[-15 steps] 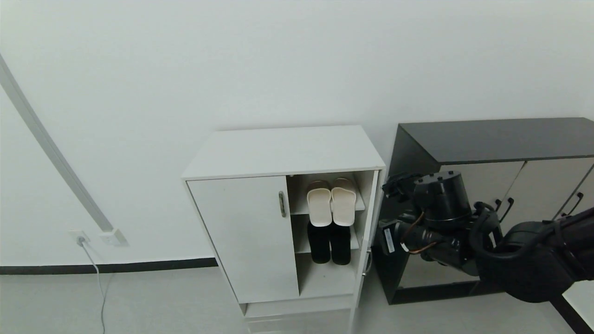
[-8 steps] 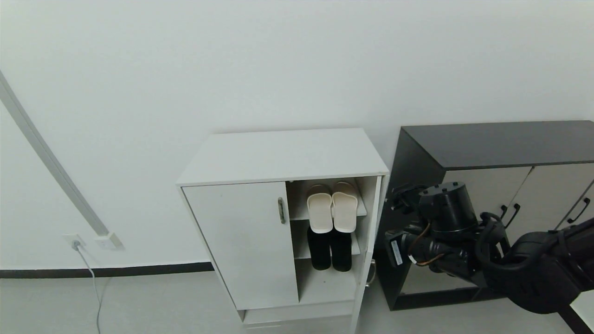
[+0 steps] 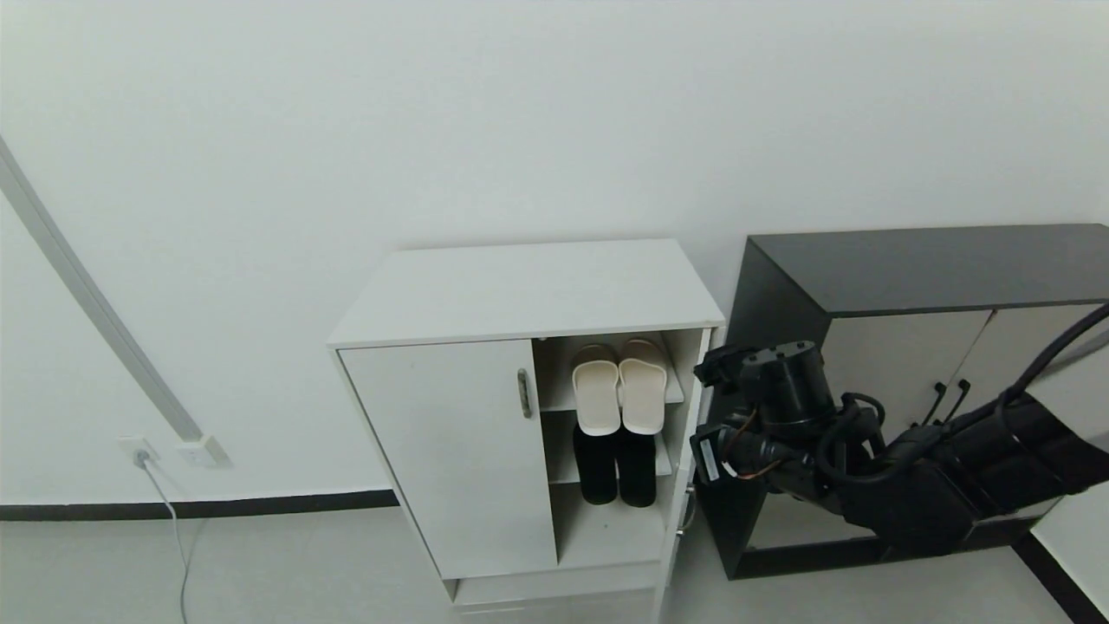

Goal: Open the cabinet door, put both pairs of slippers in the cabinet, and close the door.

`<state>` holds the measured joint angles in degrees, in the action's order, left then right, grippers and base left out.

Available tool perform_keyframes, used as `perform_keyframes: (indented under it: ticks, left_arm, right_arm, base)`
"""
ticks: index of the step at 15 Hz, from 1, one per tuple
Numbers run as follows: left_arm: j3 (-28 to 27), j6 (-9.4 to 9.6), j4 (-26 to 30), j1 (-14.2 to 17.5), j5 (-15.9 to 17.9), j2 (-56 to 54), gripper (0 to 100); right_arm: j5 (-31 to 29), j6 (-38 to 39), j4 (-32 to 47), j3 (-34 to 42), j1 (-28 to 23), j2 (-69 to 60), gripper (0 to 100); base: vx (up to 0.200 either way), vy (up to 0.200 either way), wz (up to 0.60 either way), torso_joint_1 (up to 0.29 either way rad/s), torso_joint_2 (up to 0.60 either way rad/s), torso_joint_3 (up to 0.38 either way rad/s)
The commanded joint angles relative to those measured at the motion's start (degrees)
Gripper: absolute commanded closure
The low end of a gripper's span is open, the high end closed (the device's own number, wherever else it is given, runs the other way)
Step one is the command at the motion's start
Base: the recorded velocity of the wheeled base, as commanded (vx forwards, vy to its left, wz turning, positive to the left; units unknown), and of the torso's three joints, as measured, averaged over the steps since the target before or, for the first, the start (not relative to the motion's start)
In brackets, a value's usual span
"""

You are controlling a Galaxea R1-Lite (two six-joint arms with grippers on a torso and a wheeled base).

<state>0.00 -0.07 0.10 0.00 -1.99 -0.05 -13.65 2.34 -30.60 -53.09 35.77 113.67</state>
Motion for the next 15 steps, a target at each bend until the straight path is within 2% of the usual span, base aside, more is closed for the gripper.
perform_keyframes:
  ticks: [1,15]
  left_arm:
    - [0.00,-0.01,-0.01,0.00,-0.03,0.05,100]
    - [0.00,-0.01,-0.01,0.00,-0.03,0.05,100]
  right_arm:
    - [0.12,0.03,0.01,-2.63,0.18,3.67,100]
    - [0.12,2.84,0.01,-17.57,0.97,14.92,100]
  base:
    - [0.000,0.000,0.00,0.000,0.00,0.000]
    - [0.000,0.000,0.00,0.000,0.00,0.000]
